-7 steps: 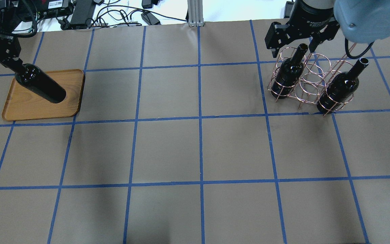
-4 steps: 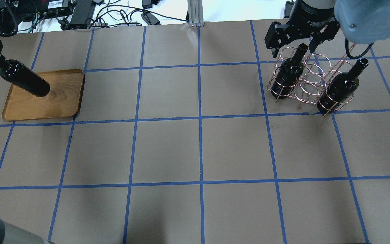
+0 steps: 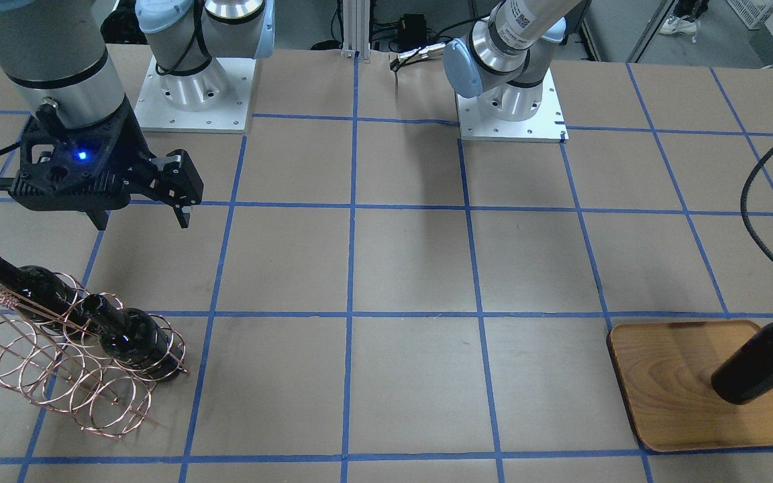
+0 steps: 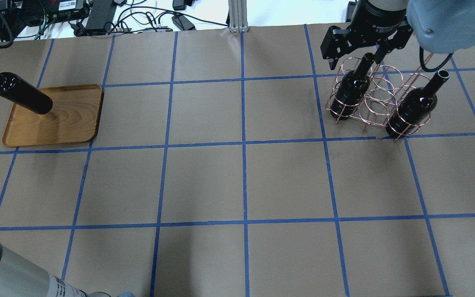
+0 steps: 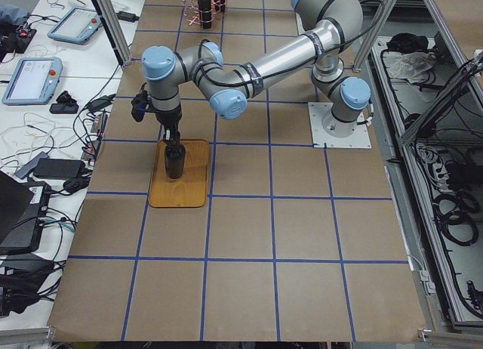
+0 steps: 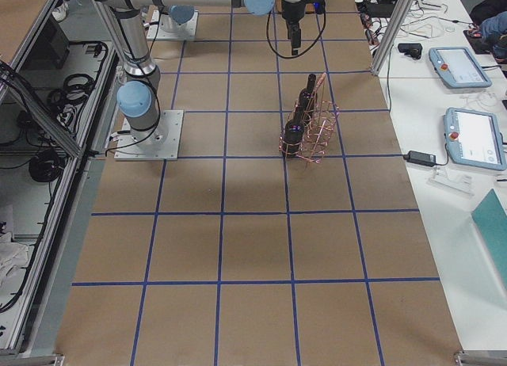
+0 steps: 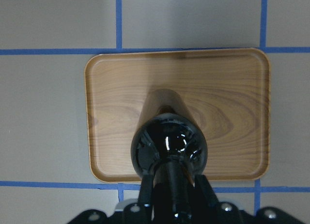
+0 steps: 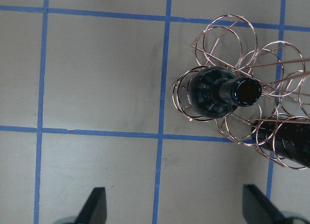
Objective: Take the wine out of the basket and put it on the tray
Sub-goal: 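Lower the bottle onto the wooden tray with the left gripper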
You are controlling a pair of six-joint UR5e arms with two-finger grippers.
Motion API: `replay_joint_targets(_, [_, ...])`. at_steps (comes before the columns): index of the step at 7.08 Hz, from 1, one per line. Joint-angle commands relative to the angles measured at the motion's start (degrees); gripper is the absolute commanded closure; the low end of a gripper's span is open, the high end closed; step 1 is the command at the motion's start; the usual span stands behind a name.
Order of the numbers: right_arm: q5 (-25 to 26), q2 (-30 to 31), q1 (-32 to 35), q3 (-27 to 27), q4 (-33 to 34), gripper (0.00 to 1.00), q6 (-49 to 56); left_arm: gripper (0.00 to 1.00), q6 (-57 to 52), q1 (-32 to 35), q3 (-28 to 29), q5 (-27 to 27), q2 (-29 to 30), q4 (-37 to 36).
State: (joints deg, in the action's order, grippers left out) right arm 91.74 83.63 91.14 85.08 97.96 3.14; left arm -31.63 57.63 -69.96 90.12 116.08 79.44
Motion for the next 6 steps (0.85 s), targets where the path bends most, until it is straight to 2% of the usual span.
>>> replay_joint_targets(1, [-0.85, 0.04, -0.17, 0.00, -0.14, 0.00, 0.20, 1.00, -0.01, -0.15, 1.04, -0.03, 1.16, -0.08])
replay_joint_targets(2, [-2.34, 0.04, -0.17, 0.00, -0.49, 0.00, 0.02, 1.00, -0.01, -0.15, 1.31, -0.03, 1.86, -0.08])
replay_joint_targets(5, [-2.44, 0.04, -0.26, 0.09, -0.49, 0.00, -0.42, 1.00, -0.01, -0.24, 1.31, -0.03, 2.13, 0.01])
replay_joint_targets(6, [-2.44, 0.04, -0.17, 0.09, -0.49, 0.00, -0.42, 0.93, -0.01, -0.24, 1.31, -0.03, 2.13, 0.01])
